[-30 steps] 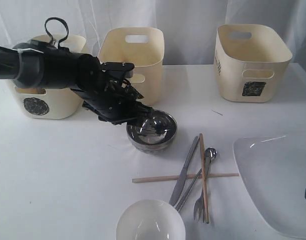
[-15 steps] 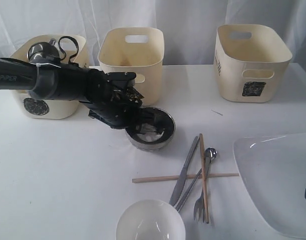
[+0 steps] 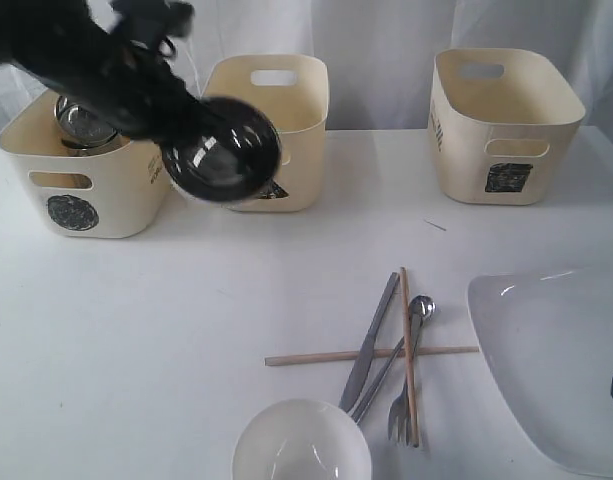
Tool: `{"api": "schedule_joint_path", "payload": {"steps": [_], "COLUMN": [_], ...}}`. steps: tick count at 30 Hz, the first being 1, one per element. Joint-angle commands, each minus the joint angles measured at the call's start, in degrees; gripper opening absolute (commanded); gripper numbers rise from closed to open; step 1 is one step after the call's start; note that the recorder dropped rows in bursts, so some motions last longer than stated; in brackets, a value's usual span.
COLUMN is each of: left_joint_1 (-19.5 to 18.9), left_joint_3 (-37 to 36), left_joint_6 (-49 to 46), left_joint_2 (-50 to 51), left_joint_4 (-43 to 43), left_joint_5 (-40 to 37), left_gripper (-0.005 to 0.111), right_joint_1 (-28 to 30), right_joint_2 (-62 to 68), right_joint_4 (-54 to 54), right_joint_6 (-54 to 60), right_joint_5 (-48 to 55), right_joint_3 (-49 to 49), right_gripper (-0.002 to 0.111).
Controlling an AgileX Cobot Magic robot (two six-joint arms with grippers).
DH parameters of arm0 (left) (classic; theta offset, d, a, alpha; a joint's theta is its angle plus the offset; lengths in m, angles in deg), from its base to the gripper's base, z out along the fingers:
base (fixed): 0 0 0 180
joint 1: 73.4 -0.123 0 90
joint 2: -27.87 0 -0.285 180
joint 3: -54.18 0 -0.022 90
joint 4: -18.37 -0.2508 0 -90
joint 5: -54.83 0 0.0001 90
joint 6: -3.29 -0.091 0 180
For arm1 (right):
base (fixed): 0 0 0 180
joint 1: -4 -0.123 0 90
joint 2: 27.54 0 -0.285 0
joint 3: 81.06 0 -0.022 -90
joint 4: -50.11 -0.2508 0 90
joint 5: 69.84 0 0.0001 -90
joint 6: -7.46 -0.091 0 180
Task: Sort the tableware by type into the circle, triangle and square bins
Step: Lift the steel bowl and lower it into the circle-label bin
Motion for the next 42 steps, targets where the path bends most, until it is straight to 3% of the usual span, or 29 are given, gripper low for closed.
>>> {"api": "schedule_joint_path", "payload": {"steps": [1,3,8,33,35,40,42], "left_joint_1": [-9.94,-15.05,-21.14,-21.85,-21.85,-21.85,-21.85], "left_joint_3": [0.08,1.29,1.58,1.67,1.67,1.67,1.67], "left_joint_6": [-2.39,-2.36,-2.5,-8.35,-8.35,-6.44,-5.8], "left_joint_2": [-8.06,-6.32,1.2,15.15,15.13,13.29,12.56], "left_joint_4": [-0.41,-0.41,-0.41,-0.41,-0.41,-0.41,-0.41], "left_joint_5": [7.18,8.81,13.22,24.69,24.69,20.87,18.61], "left_gripper": [0.0,0.0,0.0,0.0,0.005,0.04,0.049], "right_joint_1": [-0.26,-0.26,-0.26,-0.26,-0.26,-0.26,-0.26], "right_joint_2": [-0.32,-0.32,-0.32,-0.32,-0.32,-0.32,-0.32], "right_joint_4": [0.1,0.1,0.1,0.1,0.1,0.1,0.1], "right_joint_6": [-0.03,-0.03,-0.03,-0.03,-0.03,-0.03,-0.03], "right_joint_5": [-0.55,-0.55,-0.55,-0.55,-0.55,-0.55,-0.55], "right_joint_3": [-0.03,-0.03,-0.03,-0.03,-0.03,-0.03,-0.03], "right_gripper": [0.0,0.0,0.0,0.0,0.0,0.0,0.0]}}
